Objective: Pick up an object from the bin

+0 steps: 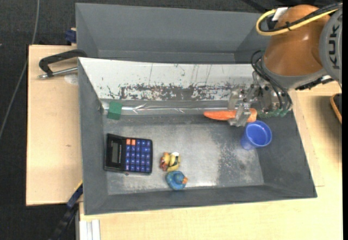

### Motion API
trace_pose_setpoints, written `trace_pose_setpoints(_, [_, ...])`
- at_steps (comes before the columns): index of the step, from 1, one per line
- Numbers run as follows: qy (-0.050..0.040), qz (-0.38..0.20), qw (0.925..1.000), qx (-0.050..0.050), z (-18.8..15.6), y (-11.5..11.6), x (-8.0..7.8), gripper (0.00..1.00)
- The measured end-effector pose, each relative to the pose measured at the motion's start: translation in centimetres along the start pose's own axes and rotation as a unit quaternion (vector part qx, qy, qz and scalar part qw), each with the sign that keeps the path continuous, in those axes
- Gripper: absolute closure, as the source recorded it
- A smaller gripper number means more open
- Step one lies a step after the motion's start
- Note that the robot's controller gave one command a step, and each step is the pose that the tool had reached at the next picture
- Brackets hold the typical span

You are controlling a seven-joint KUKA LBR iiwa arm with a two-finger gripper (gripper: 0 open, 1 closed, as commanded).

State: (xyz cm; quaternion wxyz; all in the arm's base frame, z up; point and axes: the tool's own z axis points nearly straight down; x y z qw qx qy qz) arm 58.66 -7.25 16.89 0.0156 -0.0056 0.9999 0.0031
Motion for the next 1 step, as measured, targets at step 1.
trace_pose_setpoints(1, [-0.0012,0.003,1.0,0.0,-7.12,-0.15,-0.36,1.0])
